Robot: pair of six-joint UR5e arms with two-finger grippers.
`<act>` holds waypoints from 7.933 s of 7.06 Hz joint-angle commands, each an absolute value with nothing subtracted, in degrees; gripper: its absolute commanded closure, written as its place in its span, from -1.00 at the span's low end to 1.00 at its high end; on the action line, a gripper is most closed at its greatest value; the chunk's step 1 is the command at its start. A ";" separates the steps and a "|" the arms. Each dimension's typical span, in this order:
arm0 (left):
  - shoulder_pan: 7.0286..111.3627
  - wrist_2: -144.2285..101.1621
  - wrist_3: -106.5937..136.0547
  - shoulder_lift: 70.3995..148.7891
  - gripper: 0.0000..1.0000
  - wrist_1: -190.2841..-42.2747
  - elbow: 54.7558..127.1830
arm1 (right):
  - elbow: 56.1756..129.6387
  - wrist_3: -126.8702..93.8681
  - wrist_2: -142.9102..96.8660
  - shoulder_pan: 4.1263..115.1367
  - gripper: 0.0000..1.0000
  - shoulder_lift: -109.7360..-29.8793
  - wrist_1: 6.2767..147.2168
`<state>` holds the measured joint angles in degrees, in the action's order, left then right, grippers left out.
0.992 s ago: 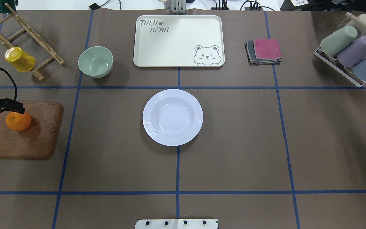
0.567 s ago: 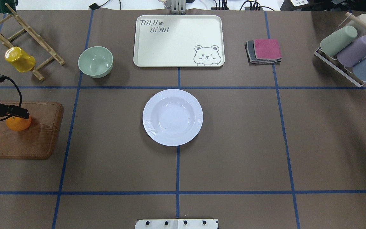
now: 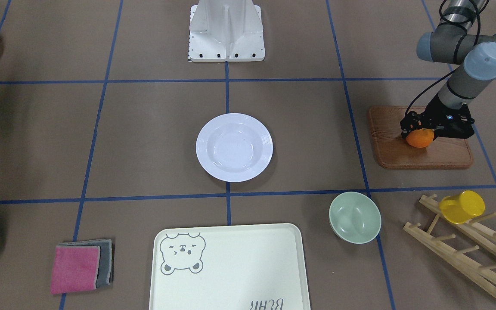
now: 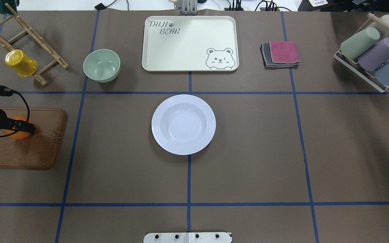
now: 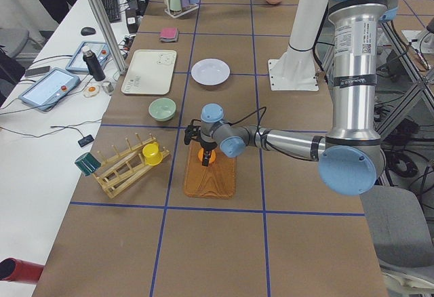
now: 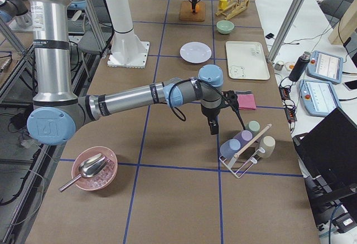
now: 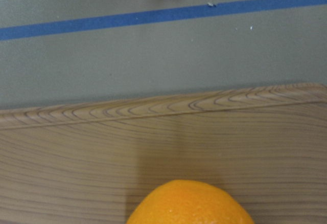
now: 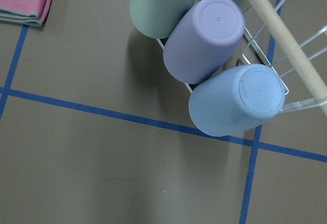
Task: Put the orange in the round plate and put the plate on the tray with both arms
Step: 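Lower the left gripper onto the orange on the wooden board and grasp it, then carry the orange with the left gripper and lower it onto the white plate, then open the left gripper and withdraw the left arm from the plate, then move the right gripper to the plate rim nearest the robot and grasp it, then lift the plate with the right gripper and set it on the bear tray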
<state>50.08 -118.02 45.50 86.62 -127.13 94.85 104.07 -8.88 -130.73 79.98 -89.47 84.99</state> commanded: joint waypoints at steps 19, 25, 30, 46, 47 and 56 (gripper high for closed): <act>29.09 -104.85 78.41 139.42 -0.97 -98.62 80.27 | 104.59 -11.95 -132.79 79.80 -1.00 -89.30 84.46; 55.30 -117.65 37.19 107.28 -0.98 -82.88 114.52 | 108.98 -54.97 -135.45 66.75 -1.00 -89.21 59.06; 91.00 -131.90 -18.22 96.68 -0.97 -84.28 92.96 | 117.86 -98.38 -90.20 27.69 -1.00 -87.90 49.57; 94.31 -132.54 -18.37 92.29 -0.97 -88.68 91.14 | 92.99 -116.63 -67.24 14.68 1.00 -64.16 49.22; 94.31 -132.54 -18.37 92.29 -0.97 -88.68 91.23 | 93.51 -117.94 -67.24 15.72 1.00 -63.90 49.22; 94.31 -132.54 -14.07 91.23 -0.97 -88.68 94.04 | 78.38 -129.37 -60.11 27.48 1.00 -56.47 29.62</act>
